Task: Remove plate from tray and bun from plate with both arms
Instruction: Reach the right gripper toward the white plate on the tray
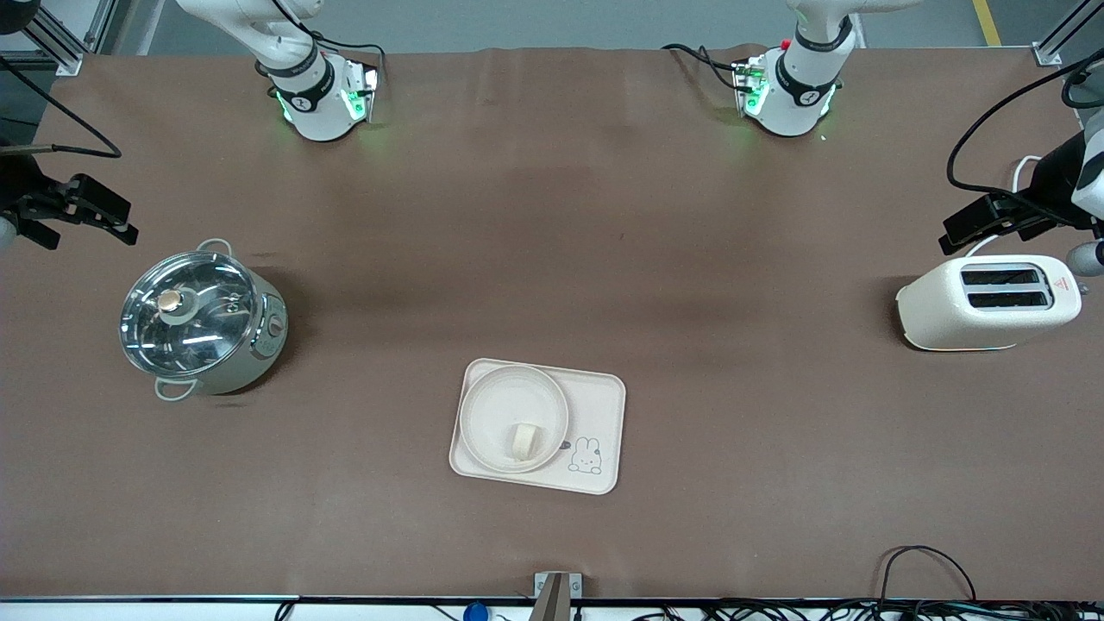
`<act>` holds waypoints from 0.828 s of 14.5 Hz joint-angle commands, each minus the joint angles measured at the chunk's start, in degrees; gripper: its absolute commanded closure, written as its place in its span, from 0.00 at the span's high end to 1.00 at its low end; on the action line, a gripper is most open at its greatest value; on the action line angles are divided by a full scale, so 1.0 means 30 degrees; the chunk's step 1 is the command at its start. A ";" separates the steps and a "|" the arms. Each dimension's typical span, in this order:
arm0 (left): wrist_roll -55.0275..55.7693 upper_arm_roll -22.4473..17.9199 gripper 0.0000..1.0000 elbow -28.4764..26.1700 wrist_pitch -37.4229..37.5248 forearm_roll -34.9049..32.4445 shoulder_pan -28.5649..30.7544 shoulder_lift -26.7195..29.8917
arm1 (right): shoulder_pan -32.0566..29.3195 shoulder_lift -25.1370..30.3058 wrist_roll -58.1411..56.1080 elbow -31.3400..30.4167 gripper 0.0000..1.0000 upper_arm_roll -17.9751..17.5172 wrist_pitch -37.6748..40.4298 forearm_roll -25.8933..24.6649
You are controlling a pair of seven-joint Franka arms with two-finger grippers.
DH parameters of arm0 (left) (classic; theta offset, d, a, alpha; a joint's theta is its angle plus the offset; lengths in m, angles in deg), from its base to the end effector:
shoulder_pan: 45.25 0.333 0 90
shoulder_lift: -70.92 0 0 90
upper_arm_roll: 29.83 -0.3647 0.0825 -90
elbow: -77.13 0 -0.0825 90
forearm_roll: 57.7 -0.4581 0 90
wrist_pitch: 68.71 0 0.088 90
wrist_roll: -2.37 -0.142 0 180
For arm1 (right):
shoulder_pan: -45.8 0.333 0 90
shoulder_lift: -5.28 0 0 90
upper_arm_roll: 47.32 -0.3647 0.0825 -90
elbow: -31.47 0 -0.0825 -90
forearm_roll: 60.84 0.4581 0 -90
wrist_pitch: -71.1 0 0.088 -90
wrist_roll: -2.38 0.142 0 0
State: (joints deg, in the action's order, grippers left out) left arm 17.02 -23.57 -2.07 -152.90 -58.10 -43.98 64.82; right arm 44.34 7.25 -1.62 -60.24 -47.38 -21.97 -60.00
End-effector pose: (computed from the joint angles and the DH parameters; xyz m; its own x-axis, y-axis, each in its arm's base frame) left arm 0.6536 -0.0518 0.6633 0.9854 0.1689 -0.0193 0.1689 -0.9856 -0.0003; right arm 0.6236 -0.0132 0.6483 0.9973 0.0446 0.0590 0.0453 -0.9989 -0.0105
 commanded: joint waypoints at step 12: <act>-0.0080 -0.0007 1.00 0.0587 0.0232 -0.0247 -0.0044 -0.0249 | 0.0633 -0.3872 0.0308 -0.0075 1.00 -0.0301 0.0883 0.4337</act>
State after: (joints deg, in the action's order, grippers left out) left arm 17.02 -23.60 -1.90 -152.90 -58.10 -43.93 64.79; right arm 45.53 0.17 -1.60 -61.32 -48.07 -18.18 -52.61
